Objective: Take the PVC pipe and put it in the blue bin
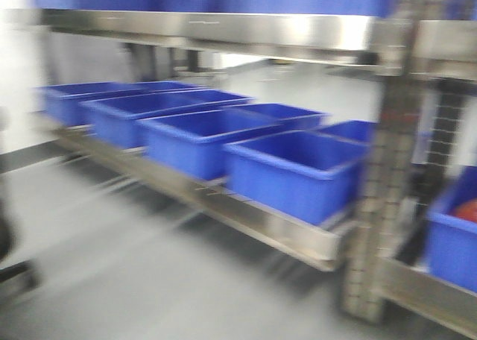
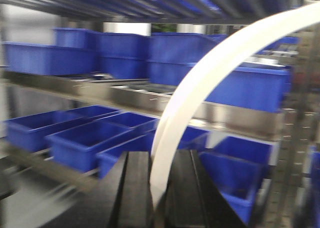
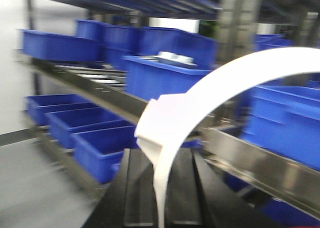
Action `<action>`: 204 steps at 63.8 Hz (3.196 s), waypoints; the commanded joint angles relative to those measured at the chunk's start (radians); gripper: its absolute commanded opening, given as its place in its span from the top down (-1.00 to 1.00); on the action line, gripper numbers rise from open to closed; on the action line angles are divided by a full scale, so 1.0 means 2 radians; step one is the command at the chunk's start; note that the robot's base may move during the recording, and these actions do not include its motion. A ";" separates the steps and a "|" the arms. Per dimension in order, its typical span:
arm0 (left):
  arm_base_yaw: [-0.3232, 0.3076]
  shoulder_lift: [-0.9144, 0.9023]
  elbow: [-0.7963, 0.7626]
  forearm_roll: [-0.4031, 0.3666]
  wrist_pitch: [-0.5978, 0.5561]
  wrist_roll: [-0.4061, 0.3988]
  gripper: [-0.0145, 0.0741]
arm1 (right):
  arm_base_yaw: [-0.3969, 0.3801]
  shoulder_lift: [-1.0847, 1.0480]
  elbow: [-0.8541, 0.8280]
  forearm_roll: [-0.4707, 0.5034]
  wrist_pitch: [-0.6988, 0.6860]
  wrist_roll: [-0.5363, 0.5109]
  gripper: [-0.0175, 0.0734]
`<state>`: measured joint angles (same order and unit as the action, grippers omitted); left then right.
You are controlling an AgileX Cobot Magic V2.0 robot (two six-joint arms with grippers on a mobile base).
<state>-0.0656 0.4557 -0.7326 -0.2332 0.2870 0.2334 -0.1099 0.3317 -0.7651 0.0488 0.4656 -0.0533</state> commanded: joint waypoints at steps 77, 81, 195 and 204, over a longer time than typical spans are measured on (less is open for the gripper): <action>-0.001 -0.002 -0.001 -0.002 -0.011 -0.004 0.92 | 0.001 -0.002 0.001 -0.001 -0.012 -0.001 0.98; -0.001 -0.002 -0.001 -0.002 -0.011 -0.004 0.92 | 0.001 -0.002 0.001 -0.001 -0.012 -0.001 0.98; -0.001 -0.002 -0.001 -0.002 -0.011 -0.004 0.92 | 0.001 -0.002 0.001 -0.001 -0.012 -0.001 0.98; -0.001 -0.002 -0.001 -0.002 -0.038 -0.004 0.92 | 0.001 -0.002 0.001 -0.001 -0.012 -0.001 0.98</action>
<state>-0.0656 0.4557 -0.7326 -0.2332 0.2785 0.2334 -0.1099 0.3317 -0.7651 0.0488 0.4656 -0.0533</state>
